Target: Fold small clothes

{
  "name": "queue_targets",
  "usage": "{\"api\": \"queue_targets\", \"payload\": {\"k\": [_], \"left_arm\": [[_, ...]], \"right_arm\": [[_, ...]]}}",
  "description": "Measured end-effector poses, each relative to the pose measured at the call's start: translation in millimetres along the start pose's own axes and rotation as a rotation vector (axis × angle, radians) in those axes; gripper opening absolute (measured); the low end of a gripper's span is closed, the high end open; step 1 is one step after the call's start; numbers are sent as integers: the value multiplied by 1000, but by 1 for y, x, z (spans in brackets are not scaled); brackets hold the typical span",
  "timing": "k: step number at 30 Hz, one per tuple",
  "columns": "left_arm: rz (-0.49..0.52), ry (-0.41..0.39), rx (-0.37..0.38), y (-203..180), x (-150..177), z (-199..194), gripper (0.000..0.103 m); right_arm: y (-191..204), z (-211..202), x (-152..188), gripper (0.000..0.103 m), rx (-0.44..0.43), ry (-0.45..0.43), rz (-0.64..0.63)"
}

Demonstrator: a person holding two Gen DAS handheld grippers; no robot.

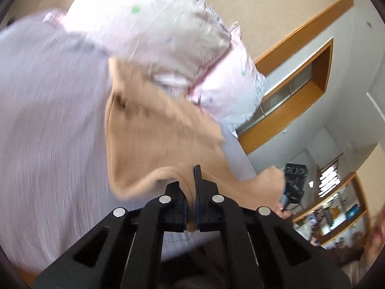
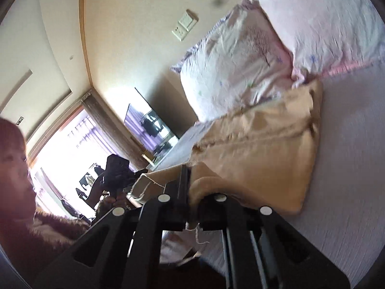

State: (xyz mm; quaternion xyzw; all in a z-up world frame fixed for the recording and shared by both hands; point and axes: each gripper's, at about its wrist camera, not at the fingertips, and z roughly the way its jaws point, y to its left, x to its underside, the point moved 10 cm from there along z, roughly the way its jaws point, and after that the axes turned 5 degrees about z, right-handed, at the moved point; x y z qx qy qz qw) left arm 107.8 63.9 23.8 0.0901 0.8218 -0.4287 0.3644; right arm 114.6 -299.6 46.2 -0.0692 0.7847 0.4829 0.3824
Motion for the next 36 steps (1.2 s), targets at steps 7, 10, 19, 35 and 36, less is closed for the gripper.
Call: {"api": "queue_targets", "payload": {"k": [7, 10, 19, 35, 36], "left_arm": [[-61, -32, -171, 81, -145, 114, 4], [-185, 40, -235, 135, -150, 157, 4], [-447, 32, -131, 170, -146, 179, 6], [-306, 111, -244, 123, -68, 108, 87], [-292, 104, -255, 119, -67, 110, 87]], "right_arm": [[-109, 93, -147, 7, 231, -177, 174], [-187, 130, -154, 6, 371, -141, 349], [-259, 143, -139, 67, 624, -132, 554], [-164, 108, -83, 83, 341, -212, 323], [-165, 110, -84, 83, 334, -206, 338]]}}
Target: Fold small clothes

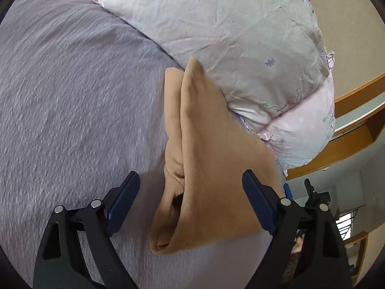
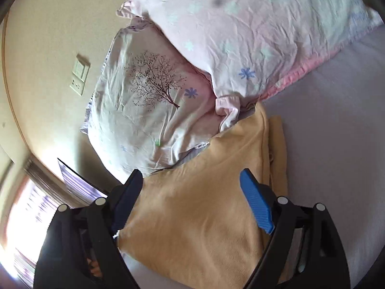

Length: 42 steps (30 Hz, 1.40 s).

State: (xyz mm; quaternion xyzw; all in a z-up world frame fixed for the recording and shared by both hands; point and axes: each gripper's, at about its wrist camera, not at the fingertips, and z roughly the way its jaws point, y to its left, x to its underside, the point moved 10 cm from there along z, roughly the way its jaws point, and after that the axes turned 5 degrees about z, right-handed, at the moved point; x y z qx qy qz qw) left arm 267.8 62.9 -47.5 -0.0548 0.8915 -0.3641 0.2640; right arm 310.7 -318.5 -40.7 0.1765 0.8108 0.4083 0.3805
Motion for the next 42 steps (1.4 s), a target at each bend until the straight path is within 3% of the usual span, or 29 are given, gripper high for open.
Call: {"api": "queue_targets", "payload": {"k": [2, 3, 4, 5, 6, 8, 12, 16, 21, 23, 26, 28, 29, 30, 32, 34, 37, 39, 42], "left_arm": [[-2, -2, -1, -5, 2, 5, 86], [-8, -16, -16, -4, -2, 4, 78], [-36, -5, -5, -4, 1, 9, 65], [-77, 15, 17, -1, 1, 13, 43], [-118, 16, 21, 4, 4, 16, 30], [-140, 0, 29, 5, 3, 15, 18], [-93, -53, 128, -40, -17, -4, 15], [97, -40, 235, -147, -27, 4, 15], [281, 113, 358, -281, 21, 92, 15], [310, 217, 358, -308, 52, 141, 16], [321, 421, 316, -320, 100, 196, 26], [295, 453, 443, -331, 109, 190, 27], [302, 437, 486, -334, 106, 179, 33], [318, 392, 498, -333, 97, 164, 57], [347, 250, 485, -322, 71, 134, 89], [380, 155, 403, -299, 53, 109, 89], [429, 134, 315, -268, 55, 87, 88], [546, 119, 277, -263, 71, 76, 87], [777, 95, 186, -265, 105, 71, 87]], "right_arm": [[12, 2, -5, 84, 0, -10, -20], [15, -2, -6, 86, 1, -24, -34], [18, -2, -7, 87, -1, -32, -38], [18, -4, -7, 87, -15, -34, -28], [18, -5, -6, 87, -33, -29, -11], [16, -10, -6, 87, -48, -27, 8], [15, -18, -10, 87, -79, -58, 32], [13, -29, -20, 87, -97, -113, 53], [1, -39, -31, 87, -56, -161, 61], [-9, -43, -36, 87, -26, -174, 64], [-24, -55, -42, 87, 10, -207, 87], [-30, -59, -44, 87, 5, -213, 97], [-32, -61, -46, 88, 20, -219, 97], [-33, -62, -47, 88, 12, -226, 104], [-28, -62, -47, 87, -8, -218, 97], [-18, -63, -44, 86, -9, -208, 58], [15, -78, -27, 81, -33, -181, -78], [39, -89, -8, 79, -30, -161, -193], [53, -94, 20, 74, 98, -101, -338]]}}
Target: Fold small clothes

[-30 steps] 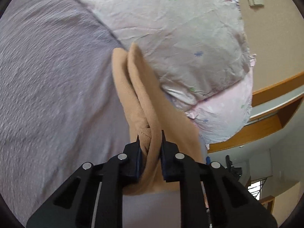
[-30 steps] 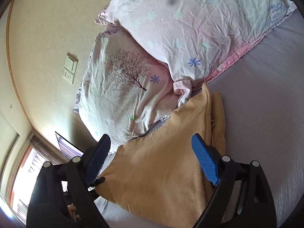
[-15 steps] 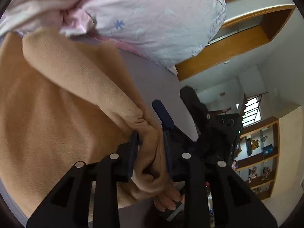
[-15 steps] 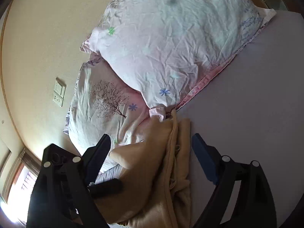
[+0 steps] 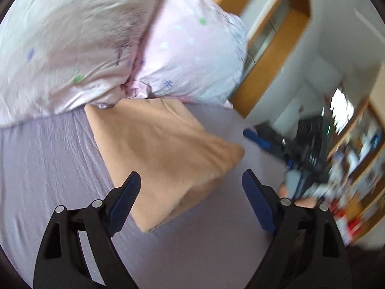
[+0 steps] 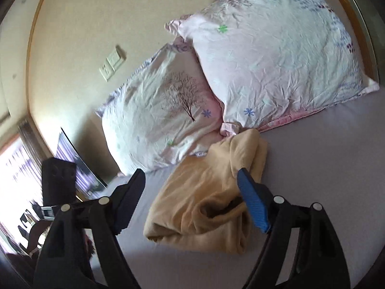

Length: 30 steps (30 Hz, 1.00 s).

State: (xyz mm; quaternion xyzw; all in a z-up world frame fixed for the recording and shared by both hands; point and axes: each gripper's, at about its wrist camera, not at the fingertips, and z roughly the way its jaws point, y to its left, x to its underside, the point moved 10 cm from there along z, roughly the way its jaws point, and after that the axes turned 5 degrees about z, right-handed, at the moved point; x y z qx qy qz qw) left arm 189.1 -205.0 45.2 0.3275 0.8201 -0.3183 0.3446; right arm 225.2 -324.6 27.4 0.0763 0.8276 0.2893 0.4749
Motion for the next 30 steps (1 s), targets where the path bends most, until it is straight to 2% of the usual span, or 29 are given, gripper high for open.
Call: {"api": "queue_targets", "payload": {"k": [4, 6, 7, 8, 10, 13, 15, 17, 19, 20, 22, 23, 24, 25, 26, 27, 29, 30], "left_arm": [[243, 73, -104, -23, 31, 11, 87], [318, 98, -148, -29, 41, 23, 87], [333, 116, -162, -30, 45, 28, 87], [338, 144, -180, -26, 49, 37, 87], [330, 185, -197, -19, 55, 48, 86], [275, 245, -179, -4, 69, 56, 75], [259, 254, -156, 0, 74, 53, 68], [256, 264, -142, 2, 77, 50, 64], [270, 285, -136, 1, 84, 47, 62], [275, 297, -129, 1, 90, 45, 62], [236, 299, -78, -1, 94, 35, 62], [183, 273, -27, 1, 91, 26, 62], [131, 237, 11, 3, 85, 17, 63], [61, 187, 47, 10, 74, 8, 65], [-5, 139, 62, 20, 63, 0, 74], [-76, 88, 59, 34, 51, -5, 81], [-206, 28, 10, 69, 35, -9, 82], [-267, 29, -7, 85, 31, -4, 82]], "right_arm": [[2, 7, 23, 58, 51, 89, -30], [0, 19, 31, 48, 85, 125, -47], [-3, 26, 36, 40, 111, 150, -57], [-8, 33, 41, 9, 144, 179, -69], [-18, 39, 44, 5, 174, 201, -48], [-25, 12, 34, 5, 124, 120, 27], [-35, -3, 36, 5, 92, 106, 95], [-50, -2, 52, 4, 113, 147, 140], [-69, 8, 75, 4, 183, 221, 163], [-73, 12, 83, 5, 188, 247, 175], [-72, 11, 83, 13, 172, 260, 190], [-70, 5, 74, 31, 155, 242, 210], [-68, -1, 64, 65, 137, 222, 225], [-66, -8, 50, 81, 115, 185, 239], [-66, -12, 38, 89, 102, 157, 244], [-65, -12, 28, 89, 86, 148, 249], [-68, 1, 15, 89, 57, 185, 293], [-71, 8, 11, 85, 60, 207, 314]]}}
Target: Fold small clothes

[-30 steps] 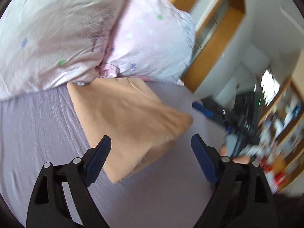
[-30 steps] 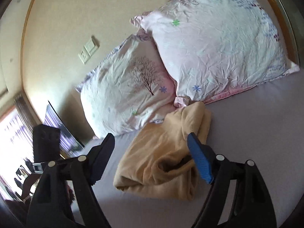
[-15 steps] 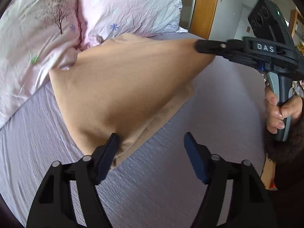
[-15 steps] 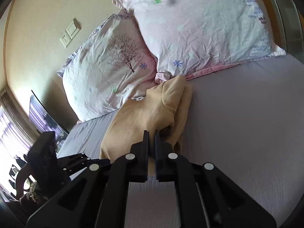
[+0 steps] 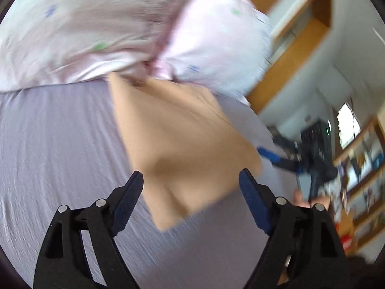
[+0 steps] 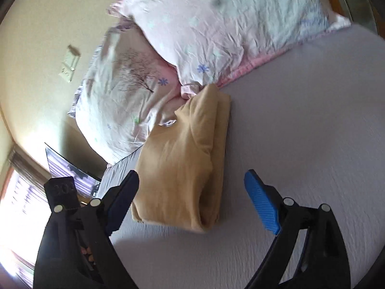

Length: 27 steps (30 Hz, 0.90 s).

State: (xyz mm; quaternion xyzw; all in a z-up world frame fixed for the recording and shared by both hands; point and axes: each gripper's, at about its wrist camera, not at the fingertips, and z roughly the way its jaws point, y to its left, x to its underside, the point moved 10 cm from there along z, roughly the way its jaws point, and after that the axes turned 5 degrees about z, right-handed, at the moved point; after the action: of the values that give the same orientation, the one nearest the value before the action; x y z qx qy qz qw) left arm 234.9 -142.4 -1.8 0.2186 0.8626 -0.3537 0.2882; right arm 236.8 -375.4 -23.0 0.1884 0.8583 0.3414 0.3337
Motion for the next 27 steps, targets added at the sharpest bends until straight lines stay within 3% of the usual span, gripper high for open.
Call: {"api": "queue_targets", "payload": {"k": [3, 7, 8, 10, 11, 12, 14, 16, 19, 23, 25, 27], "left_arm": [[-147, 57, 26, 25, -3, 21, 82], [-224, 124, 63, 31, 4, 45, 81], [-237, 127, 74, 32, 4, 50, 80], [-253, 116, 85, 36, 1, 52, 78], [-274, 112, 92, 39, 1, 53, 72], [-291, 113, 92, 39, 2, 55, 57], [-331, 104, 107, 45, 3, 55, 39], [-336, 77, 135, 45, 0, 44, 34], [-297, 16, 101, 56, -2, 8, 33], [-255, -11, 3, 80, 9, -26, 35], [-231, 14, -47, 86, 19, -33, 37], [-171, -7, -97, 83, 25, -51, 40]], "right_arm": [[-5, 25, -5, 79, 2, 81, 50], [-7, 45, 2, 76, -12, 139, 69], [-8, 48, 4, 72, -22, 150, 74], [-9, 54, 9, 53, -38, 167, 86], [-9, 59, 12, 35, -58, 184, 93], [-8, 63, 15, 28, -77, 193, 101], [-3, 66, 17, 24, -91, 173, 87], [14, 63, 19, 20, -122, 154, 52], [46, 69, 30, 20, -167, 176, -10], [75, 96, 57, 23, -150, 239, -111], [72, 107, 68, 32, -80, 267, -137], [67, 97, 65, 56, -18, 226, -136]]}}
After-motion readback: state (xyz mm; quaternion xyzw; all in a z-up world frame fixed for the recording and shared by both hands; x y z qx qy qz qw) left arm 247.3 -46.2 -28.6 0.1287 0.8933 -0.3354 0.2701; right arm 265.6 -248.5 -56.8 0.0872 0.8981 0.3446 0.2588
